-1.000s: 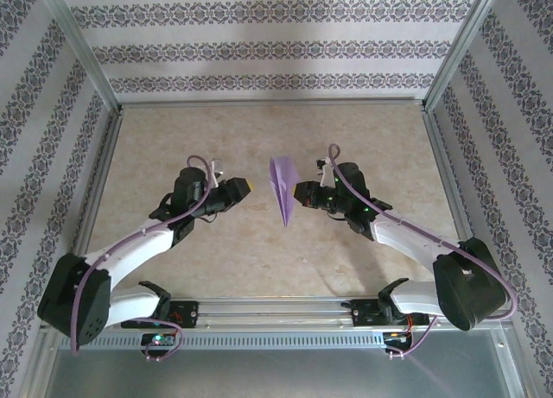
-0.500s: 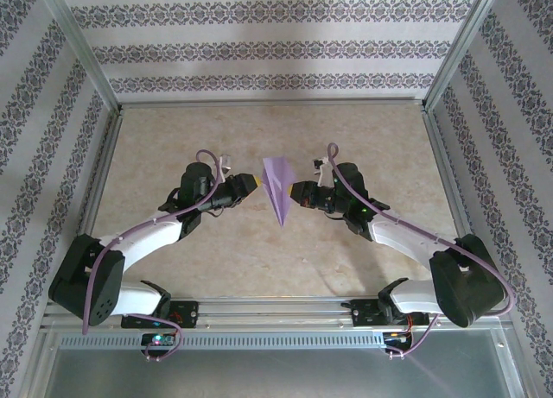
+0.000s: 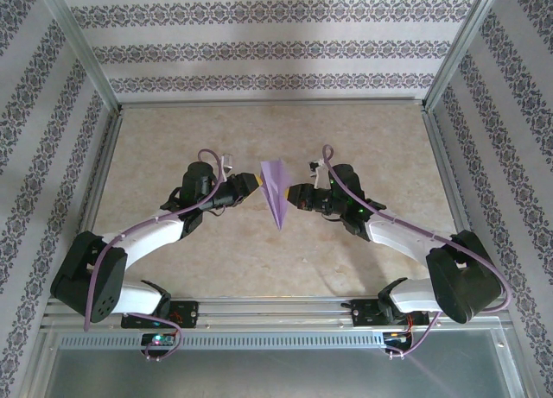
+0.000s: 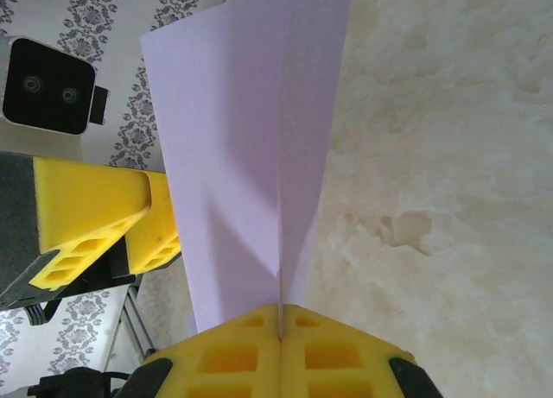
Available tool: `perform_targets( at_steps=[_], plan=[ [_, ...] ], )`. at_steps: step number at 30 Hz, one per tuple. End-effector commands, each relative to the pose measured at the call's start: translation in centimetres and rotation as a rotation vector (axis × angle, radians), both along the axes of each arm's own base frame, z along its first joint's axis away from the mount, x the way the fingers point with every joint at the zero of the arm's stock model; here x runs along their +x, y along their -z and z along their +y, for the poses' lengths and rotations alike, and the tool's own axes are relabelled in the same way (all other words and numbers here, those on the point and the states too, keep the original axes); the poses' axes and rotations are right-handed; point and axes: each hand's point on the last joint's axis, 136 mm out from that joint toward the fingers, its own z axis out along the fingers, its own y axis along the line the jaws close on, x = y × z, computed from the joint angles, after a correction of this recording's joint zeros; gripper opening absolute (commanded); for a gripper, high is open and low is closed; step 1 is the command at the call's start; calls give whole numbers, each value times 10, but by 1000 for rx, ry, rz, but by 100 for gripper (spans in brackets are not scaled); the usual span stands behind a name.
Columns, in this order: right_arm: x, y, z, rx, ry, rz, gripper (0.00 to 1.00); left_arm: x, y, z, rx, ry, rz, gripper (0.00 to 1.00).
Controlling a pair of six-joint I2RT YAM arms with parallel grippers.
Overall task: Fold a paper plane with a square sheet of paper (fold left side to right side)
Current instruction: Turn over the paper plane at the center of the table.
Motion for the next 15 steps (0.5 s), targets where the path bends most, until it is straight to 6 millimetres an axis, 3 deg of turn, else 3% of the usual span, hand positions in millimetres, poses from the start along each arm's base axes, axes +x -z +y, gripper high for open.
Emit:
perform_targets(
  at_steps=[1, 12, 15],
  plan=[
    [2, -15, 10, 32, -28, -34, 0, 2, -12, -8, -26, 17, -39, 35],
    [2, -21, 10, 43, -25, -42, 0, 1, 1, -5, 10, 9, -9, 34],
    [2, -21, 11, 44, -27, -41, 0, 1, 3, -7, 8, 16, -6, 30]
  ],
)
